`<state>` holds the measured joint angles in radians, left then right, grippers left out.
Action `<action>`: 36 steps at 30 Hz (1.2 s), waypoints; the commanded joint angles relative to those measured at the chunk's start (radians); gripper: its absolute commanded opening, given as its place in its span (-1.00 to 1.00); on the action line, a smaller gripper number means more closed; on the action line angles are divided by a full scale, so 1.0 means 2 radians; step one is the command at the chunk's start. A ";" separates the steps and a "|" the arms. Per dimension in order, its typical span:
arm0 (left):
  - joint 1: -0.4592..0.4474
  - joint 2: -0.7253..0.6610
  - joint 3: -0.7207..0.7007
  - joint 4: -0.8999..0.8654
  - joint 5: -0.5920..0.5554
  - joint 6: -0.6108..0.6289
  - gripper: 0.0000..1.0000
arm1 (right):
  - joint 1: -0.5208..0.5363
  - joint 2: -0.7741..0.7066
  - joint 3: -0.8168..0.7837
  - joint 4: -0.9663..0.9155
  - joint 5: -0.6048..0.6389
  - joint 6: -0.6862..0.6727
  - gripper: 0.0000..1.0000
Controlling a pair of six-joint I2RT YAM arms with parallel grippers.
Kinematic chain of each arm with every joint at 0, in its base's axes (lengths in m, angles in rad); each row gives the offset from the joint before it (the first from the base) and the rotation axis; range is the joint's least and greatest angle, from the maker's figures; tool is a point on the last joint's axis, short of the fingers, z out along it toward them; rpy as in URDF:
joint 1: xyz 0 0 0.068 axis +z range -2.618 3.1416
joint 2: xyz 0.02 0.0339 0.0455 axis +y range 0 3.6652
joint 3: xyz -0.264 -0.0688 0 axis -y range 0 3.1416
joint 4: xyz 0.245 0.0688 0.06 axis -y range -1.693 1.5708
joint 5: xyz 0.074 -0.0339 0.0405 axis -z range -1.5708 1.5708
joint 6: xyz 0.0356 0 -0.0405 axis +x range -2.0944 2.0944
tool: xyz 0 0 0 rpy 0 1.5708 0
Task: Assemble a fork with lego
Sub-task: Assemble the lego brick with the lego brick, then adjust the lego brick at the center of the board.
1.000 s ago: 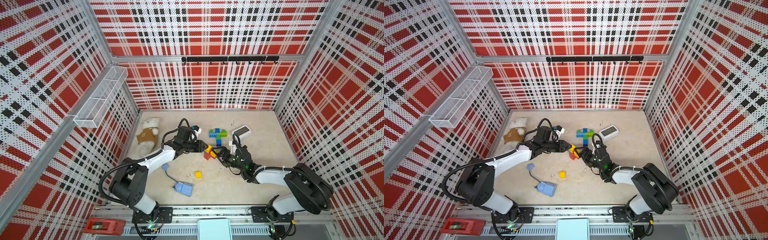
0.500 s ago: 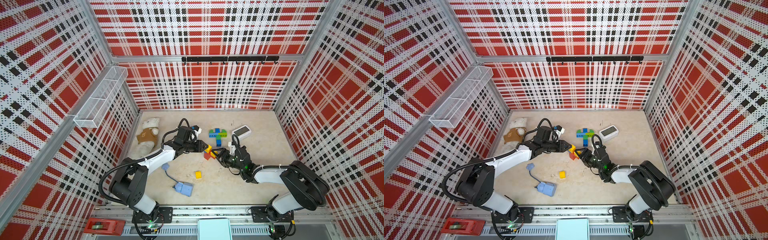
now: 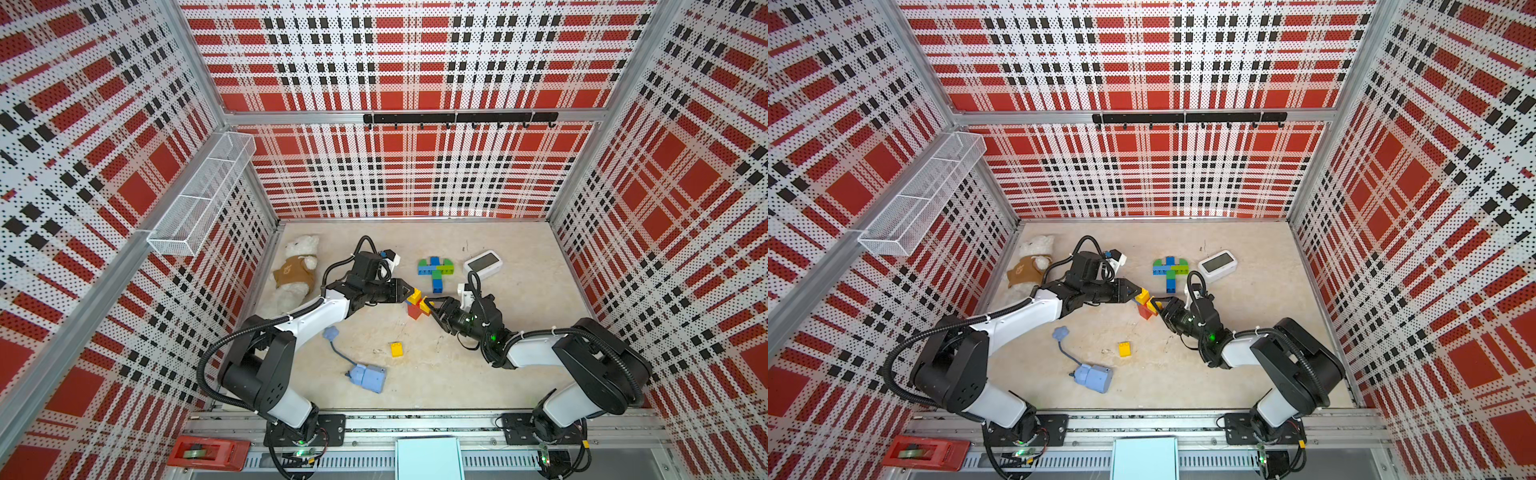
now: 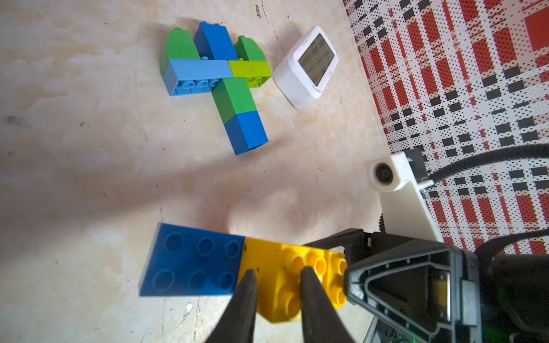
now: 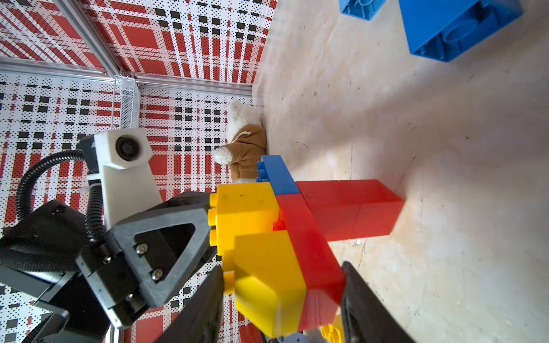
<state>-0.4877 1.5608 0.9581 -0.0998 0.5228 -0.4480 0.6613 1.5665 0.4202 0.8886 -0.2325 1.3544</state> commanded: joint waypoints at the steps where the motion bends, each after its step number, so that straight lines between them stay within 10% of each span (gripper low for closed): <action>1: -0.006 0.010 -0.008 -0.032 -0.003 0.003 -0.42 | 0.004 0.017 -0.011 -0.009 0.005 -0.003 0.12; 7: -0.009 0.013 -0.005 -0.032 -0.002 0.002 -0.42 | -0.003 -0.014 -0.008 -0.035 0.018 -0.051 0.99; 22: -0.018 0.008 0.025 -0.035 0.009 -0.002 -0.25 | -0.009 -0.146 0.027 -0.266 0.042 -0.393 0.99; 36: -0.008 0.008 0.029 -0.032 0.009 -0.006 -0.20 | -0.008 -0.128 0.056 -0.273 -0.002 -0.447 1.00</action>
<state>-0.5137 1.5688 1.0054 -0.1593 0.5385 -0.4538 0.6456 1.2972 0.5091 0.3347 -0.2214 0.4995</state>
